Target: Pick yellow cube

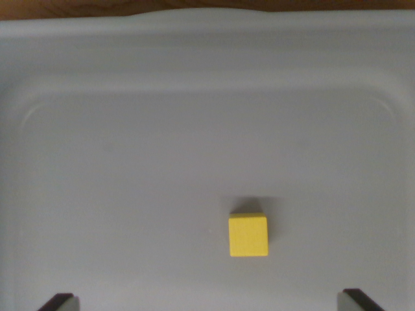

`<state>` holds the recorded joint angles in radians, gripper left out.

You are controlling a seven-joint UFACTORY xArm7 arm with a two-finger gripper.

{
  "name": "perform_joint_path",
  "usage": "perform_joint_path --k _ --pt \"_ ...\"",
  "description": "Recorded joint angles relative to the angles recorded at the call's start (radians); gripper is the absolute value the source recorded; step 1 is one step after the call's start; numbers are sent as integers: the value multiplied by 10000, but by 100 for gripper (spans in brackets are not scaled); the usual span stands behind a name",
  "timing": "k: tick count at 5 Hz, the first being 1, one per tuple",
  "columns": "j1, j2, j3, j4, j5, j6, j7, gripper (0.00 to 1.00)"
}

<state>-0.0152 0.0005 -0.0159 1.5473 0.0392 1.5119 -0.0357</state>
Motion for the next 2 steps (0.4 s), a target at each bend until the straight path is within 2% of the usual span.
perform_joint_path --k 1,2 --pt "-13 91 -7 -182 25 -245 -67 0" --pt "-13 91 -7 -182 25 -245 -67 0"
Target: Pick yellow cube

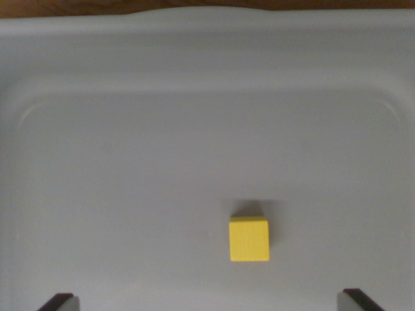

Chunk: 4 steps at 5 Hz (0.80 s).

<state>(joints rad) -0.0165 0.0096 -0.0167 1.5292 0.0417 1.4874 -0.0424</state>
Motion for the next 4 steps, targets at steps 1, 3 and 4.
perform_joint_path --k 1,3,4 --pt "-16 111 -9 -220 30 -296 -81 0" --pt "-33 236 -19 -468 63 -631 -173 0" --pt "-33 236 -19 -468 63 -631 -173 0"
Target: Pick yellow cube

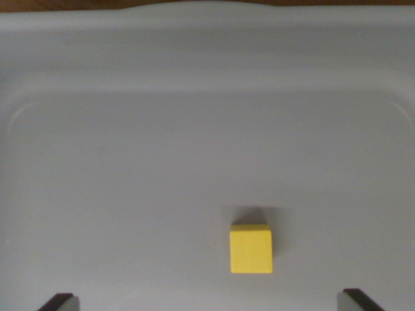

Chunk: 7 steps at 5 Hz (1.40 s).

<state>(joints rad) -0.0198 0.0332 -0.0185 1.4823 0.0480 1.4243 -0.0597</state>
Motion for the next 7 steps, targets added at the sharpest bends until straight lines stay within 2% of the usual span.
perform_joint_path --k 1,2,3,4,5,6,7 --pt "-20 141 -11 -280 38 -377 -103 0" --pt "-20 141 -11 -280 38 -377 -103 0" --pt "-41 289 -23 -575 78 -774 -212 0" --pt "-41 289 -23 -575 78 -774 -212 0" --pt "-62 438 -35 -872 118 -1174 -322 0" --pt "-62 438 -35 -872 118 -1174 -322 0" --pt "-86 611 -49 -1216 164 -1638 -449 0"
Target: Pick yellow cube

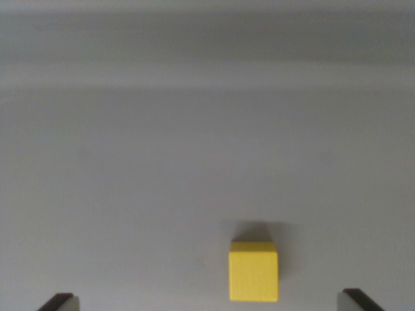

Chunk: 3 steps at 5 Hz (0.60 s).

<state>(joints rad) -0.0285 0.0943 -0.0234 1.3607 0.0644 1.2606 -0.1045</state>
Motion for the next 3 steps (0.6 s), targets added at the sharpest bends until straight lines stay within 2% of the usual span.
perform_joint_path --k 1,2,3 --pt "0 0 0 0 0 0 0 0" --pt "-23 162 -13 -322 43 -433 -119 0" --pt "-23 162 -13 -322 43 -433 -119 0"
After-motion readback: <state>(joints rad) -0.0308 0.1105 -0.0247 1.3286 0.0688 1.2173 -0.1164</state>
